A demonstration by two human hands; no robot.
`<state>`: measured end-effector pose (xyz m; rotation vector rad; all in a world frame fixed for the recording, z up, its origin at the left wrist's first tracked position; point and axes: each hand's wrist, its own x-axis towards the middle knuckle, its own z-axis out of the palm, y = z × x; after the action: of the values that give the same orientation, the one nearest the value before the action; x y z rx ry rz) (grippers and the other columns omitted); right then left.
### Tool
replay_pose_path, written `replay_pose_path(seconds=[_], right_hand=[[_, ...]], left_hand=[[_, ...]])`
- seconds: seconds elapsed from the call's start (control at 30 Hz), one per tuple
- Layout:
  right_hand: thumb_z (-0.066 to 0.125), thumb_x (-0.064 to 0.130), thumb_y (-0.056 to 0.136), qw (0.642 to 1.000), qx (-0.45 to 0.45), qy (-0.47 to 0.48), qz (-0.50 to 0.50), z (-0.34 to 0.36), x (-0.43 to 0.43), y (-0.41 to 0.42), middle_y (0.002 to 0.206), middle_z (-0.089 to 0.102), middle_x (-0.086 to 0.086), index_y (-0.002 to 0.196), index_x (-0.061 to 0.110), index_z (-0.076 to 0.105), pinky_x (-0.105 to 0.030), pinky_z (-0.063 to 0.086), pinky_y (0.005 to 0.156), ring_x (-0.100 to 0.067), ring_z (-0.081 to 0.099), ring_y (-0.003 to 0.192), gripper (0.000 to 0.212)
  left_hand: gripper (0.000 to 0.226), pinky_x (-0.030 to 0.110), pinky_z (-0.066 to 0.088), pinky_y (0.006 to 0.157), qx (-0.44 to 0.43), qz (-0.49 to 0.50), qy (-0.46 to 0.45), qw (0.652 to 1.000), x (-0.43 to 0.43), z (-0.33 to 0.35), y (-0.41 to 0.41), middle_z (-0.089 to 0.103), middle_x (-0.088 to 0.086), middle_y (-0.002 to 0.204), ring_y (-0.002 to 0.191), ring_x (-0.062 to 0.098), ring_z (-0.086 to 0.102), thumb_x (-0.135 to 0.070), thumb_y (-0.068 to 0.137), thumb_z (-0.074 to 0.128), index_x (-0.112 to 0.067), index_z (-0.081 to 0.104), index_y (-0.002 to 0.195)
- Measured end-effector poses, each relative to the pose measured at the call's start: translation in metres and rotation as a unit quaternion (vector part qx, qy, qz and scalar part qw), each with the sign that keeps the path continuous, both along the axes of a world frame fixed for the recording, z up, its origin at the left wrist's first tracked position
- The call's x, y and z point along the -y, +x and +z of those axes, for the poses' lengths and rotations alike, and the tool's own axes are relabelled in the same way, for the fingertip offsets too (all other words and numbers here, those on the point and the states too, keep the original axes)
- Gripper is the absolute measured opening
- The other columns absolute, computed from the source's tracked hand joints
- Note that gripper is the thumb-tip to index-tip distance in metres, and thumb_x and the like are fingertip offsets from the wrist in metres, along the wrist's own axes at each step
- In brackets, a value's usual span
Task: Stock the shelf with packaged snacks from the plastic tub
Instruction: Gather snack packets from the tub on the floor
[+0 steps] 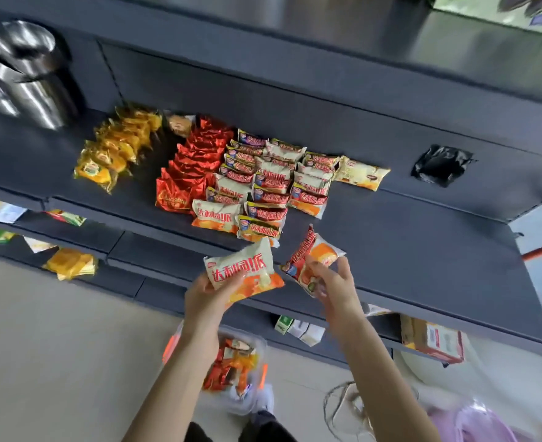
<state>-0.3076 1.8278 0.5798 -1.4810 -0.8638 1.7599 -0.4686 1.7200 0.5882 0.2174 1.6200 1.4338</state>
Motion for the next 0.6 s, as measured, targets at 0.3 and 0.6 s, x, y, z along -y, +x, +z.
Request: replay_pose_path(seconds=[0.3, 0.6], right_hand=[[0.073, 0.0, 0.079, 0.998, 0.008, 0.0, -0.067, -0.047, -0.082, 0.015, 0.104, 0.064, -0.015, 0.096, 0.011, 0.046, -0.031, 0.056, 0.084, -0.024, 0.067, 0.095, 0.033], [0.077, 0.024, 0.079, 0.969, 0.162, 0.186, -0.008, -0.093, -0.118, -0.008, 0.102, 0.062, 0.001, 0.108, 0.024, 0.049, -0.024, 0.049, 0.081, -0.014, 0.061, 0.092, 0.04]], left_hand=[[0.03, 0.044, 0.05, 0.09, -0.007, 0.0, -0.067, 0.998, -0.033, -0.017, -0.004, 0.074, 0.006, 0.099, 0.101, 0.03, 0.066, -0.024, 0.075, 0.081, -0.018, 0.069, 0.101], [0.018, 0.026, 0.048, 0.067, -0.05, -0.014, -0.086, 0.995, -0.057, -0.015, -0.009, 0.071, 0.004, 0.095, 0.085, 0.017, 0.065, -0.021, 0.08, 0.075, -0.02, 0.064, 0.094]])
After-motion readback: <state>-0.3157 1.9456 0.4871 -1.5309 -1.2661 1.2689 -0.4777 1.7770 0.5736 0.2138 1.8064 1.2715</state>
